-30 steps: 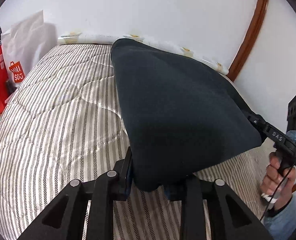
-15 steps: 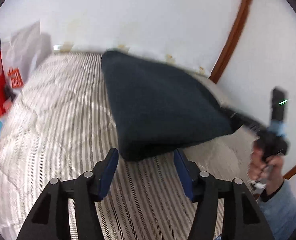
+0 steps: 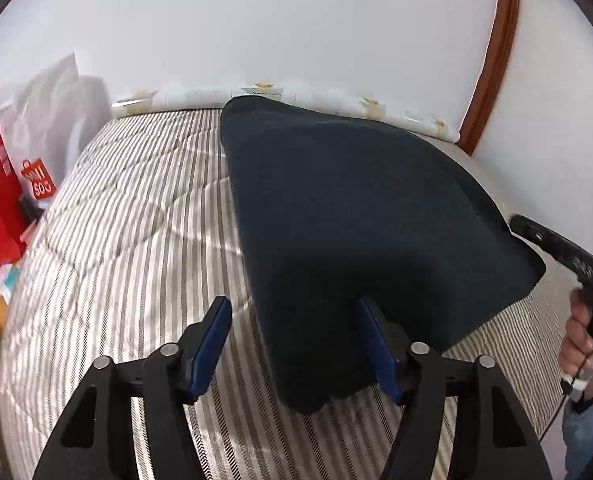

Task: Fold small clothes

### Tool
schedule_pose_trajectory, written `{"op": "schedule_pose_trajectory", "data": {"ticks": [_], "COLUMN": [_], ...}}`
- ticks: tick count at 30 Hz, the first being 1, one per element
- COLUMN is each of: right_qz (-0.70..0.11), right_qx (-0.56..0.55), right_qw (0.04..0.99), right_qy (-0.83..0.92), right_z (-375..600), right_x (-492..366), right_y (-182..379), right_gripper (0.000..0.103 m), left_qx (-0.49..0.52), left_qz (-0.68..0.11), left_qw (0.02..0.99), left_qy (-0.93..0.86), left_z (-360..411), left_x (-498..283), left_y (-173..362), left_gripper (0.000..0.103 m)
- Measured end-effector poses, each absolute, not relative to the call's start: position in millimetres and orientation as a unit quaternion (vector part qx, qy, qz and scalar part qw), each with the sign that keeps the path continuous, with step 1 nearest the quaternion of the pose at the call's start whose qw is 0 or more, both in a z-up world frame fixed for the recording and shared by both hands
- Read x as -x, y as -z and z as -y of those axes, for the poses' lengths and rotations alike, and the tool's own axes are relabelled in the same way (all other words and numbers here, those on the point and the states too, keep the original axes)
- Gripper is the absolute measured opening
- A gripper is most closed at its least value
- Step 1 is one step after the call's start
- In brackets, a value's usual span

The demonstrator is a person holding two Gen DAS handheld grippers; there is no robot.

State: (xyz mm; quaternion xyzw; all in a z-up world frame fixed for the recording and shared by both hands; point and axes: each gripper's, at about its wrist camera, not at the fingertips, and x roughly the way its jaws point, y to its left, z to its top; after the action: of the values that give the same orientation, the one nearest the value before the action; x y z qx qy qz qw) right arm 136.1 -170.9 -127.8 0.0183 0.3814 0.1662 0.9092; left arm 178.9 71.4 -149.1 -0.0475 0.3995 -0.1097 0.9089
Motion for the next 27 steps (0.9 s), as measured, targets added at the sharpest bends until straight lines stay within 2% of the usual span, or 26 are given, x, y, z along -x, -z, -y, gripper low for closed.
{"op": "schedule_pose_trajectory", "data": {"ticks": [3, 5, 6, 10, 15, 21, 23, 25, 27], "right_qz": [-0.398, -0.414, -0.415, -0.373, -0.416, -0.413, -0.419, -0.431, -0.447], "right_qx": [-0.022, -0.031, -0.036, -0.091, -0.049, -0.016, -0.011, -0.011, -0.014], "right_qw": [0.901, 0.893, 0.891, 0.903, 0.892, 0.896, 0.893, 0.888, 0.88], "right_qy": [-0.172, -0.172, -0.179, -0.194, -0.17, -0.165, -0.164, -0.161, -0.16], "right_z": [158, 153, 155, 185, 186, 171, 164, 158, 152], "right_x": [-154, -167, -171, -166, -171, -189, -201, -217, -234], "right_y": [139, 146, 146, 127, 139, 114, 112, 113, 117], "right_gripper": [0.027, 0.007, 0.005, 0.003, 0.003, 0.009, 0.016, 0.03, 0.037], "left_qx": [0.063, 0.057, 0.053, 0.046, 0.042, 0.036, 0.034, 0.036, 0.043], "left_qz": [-0.406, -0.408, -0.408, -0.408, -0.406, -0.399, -0.402, -0.401, -0.399], "left_qw": [0.904, 0.903, 0.904, 0.904, 0.904, 0.91, 0.91, 0.911, 0.912], "left_qy": [0.119, 0.119, 0.118, 0.12, 0.125, 0.106, 0.093, 0.089, 0.089], "left_z": [-78, -79, -78, -74, -73, -76, -76, -77, -79], "left_x": [-177, -178, -178, -178, -182, -197, -207, -215, -223], "left_y": [150, 150, 150, 149, 146, 130, 126, 122, 118], "left_gripper": [0.065, 0.066, 0.067, 0.067, 0.067, 0.065, 0.065, 0.065, 0.065]}}
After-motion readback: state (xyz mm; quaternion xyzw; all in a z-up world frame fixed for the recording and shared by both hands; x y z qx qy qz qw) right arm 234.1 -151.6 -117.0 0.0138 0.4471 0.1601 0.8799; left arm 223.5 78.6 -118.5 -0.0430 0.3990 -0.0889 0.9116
